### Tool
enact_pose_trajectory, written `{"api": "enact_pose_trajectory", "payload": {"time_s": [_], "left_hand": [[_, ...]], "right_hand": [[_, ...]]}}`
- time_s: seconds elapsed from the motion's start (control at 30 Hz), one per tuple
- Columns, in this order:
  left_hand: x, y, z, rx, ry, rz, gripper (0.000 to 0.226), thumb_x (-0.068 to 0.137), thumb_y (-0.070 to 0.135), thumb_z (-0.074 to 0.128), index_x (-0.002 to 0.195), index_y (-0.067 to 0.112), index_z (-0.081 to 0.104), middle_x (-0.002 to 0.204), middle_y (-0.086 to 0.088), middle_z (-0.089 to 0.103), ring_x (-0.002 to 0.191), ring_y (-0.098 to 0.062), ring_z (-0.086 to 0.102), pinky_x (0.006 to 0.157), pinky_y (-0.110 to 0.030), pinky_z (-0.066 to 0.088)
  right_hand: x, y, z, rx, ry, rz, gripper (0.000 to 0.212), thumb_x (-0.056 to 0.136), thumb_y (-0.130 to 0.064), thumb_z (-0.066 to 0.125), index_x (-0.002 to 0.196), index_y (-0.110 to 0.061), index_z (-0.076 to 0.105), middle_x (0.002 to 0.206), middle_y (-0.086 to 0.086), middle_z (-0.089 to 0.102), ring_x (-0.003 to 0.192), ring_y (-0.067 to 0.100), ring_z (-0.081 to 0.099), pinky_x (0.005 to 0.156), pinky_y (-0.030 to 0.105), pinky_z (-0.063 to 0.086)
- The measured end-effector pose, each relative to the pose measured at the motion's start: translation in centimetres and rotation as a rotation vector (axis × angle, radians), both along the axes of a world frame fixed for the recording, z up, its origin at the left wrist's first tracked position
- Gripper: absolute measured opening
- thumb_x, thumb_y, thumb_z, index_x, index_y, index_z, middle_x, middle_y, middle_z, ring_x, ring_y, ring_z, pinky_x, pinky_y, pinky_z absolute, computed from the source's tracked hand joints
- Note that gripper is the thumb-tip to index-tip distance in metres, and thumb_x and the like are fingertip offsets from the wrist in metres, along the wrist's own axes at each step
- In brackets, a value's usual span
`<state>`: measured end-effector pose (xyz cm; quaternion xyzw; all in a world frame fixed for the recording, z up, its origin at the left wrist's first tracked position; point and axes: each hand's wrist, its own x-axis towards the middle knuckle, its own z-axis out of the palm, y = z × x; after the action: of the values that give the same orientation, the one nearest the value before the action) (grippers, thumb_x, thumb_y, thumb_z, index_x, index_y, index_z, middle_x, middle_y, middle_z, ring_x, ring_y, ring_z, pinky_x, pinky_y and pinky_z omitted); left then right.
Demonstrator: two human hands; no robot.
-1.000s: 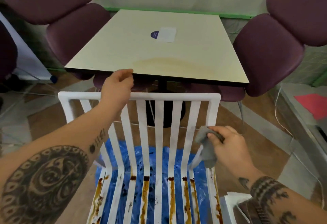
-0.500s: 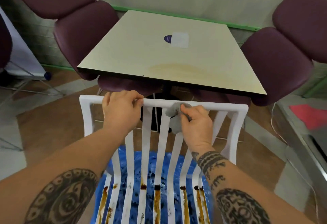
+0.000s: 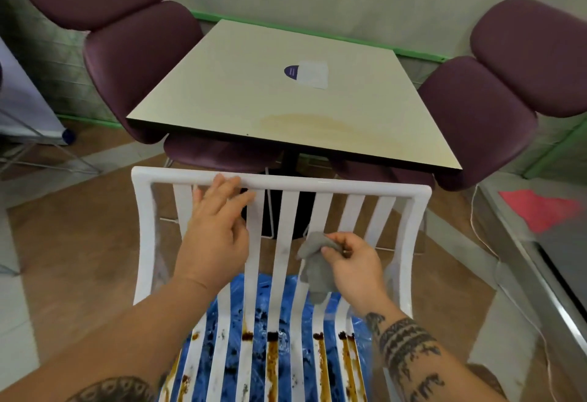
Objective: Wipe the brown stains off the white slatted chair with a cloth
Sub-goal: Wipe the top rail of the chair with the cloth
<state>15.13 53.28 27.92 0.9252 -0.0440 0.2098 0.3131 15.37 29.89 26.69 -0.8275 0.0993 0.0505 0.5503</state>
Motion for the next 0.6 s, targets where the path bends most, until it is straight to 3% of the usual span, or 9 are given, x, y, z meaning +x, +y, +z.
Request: {"api": "enact_pose_trajectory", "payload": {"time_s": [0.07, 0.13, 0.2, 0.27, 0.4, 0.47, 0.6], "left_hand": [[-2.3, -1.7, -1.3, -0.092, 0.020, -0.011, 0.038, 0.092, 0.000, 0.060, 0.124, 0.020, 0.068, 0.135, 0.001, 0.057, 0.131, -0.017, 0.047, 0.113, -0.037, 0.039], [-3.6, -4.0, -1.8, -0.379, 0.263, 0.017, 0.030, 0.098, 0.017, 0.060, 0.126, 0.029, 0.064, 0.123, 0.007, 0.061, 0.113, -0.008, 0.057, 0.091, -0.022, 0.048], [-3.9, -6.6, -2.2, -0.746, 0.527, 0.016, 0.028, 0.099, 0.034, 0.058, 0.128, 0.032, 0.062, 0.120, 0.006, 0.066, 0.110, -0.013, 0.063, 0.085, -0.027, 0.053], [-3.9, -8.8, -2.6, -0.980, 0.641, 0.031, 0.028, 0.099, 0.037, 0.057, 0.125, 0.030, 0.063, 0.116, 0.002, 0.071, 0.107, -0.019, 0.067, 0.085, -0.038, 0.056], [-3.9, -11.8, -4.4, -1.053, 0.650, 0.077, 0.020, 0.103, 0.030, 0.054, 0.106, 0.019, 0.071, 0.104, -0.007, 0.076, 0.101, -0.028, 0.070, 0.081, -0.044, 0.059], [-3.9, -12.7, -5.4, -1.084, 0.652, 0.097, 0.023, 0.104, 0.030, 0.052, 0.102, 0.015, 0.071, 0.100, -0.008, 0.076, 0.101, -0.031, 0.069, 0.086, -0.050, 0.058], [-4.1, -13.9, -7.5, -1.150, 0.633, 0.097, 0.021, 0.106, 0.021, 0.047, 0.101, 0.013, 0.066, 0.098, -0.007, 0.074, 0.097, -0.028, 0.066, 0.082, -0.045, 0.052]], "right_hand": [[-0.7, 0.4, 0.1, 0.137, -0.008, -0.017, 0.010, 0.096, -0.019, 0.066, 0.104, -0.025, 0.068, 0.104, -0.005, 0.069, 0.095, 0.011, 0.065, 0.071, 0.019, 0.053], [-1.4, 0.7, 0.1, 0.278, 0.036, -0.026, 0.008, 0.096, -0.018, 0.067, 0.101, -0.024, 0.067, 0.104, -0.002, 0.069, 0.096, 0.016, 0.067, 0.080, 0.033, 0.059], [-2.2, 0.2, -0.3, 0.416, 0.074, -0.026, 0.006, 0.096, -0.017, 0.066, 0.100, -0.022, 0.066, 0.105, 0.002, 0.070, 0.098, 0.020, 0.068, 0.087, 0.041, 0.060], [-2.7, -0.6, -0.5, 0.523, 0.115, 0.002, 0.004, 0.097, -0.017, 0.064, 0.101, -0.017, 0.064, 0.107, 0.006, 0.070, 0.097, 0.020, 0.069, 0.086, 0.039, 0.060], [-3.4, -3.2, -1.1, 0.752, 0.236, 0.030, 0.012, 0.101, -0.023, 0.059, 0.101, -0.013, 0.065, 0.108, 0.011, 0.073, 0.098, 0.023, 0.069, 0.083, 0.038, 0.060], [-3.4, -4.3, -2.2, 0.731, 0.248, 0.058, 0.015, 0.102, -0.023, 0.057, 0.104, -0.014, 0.068, 0.109, 0.008, 0.074, 0.104, 0.025, 0.069, 0.086, 0.040, 0.059], [-3.9, -5.8, -4.7, 0.599, 0.185, 0.142, 0.012, 0.099, -0.019, 0.061, 0.110, -0.015, 0.066, 0.112, 0.008, 0.071, 0.111, 0.029, 0.067, 0.094, 0.050, 0.057]]}}
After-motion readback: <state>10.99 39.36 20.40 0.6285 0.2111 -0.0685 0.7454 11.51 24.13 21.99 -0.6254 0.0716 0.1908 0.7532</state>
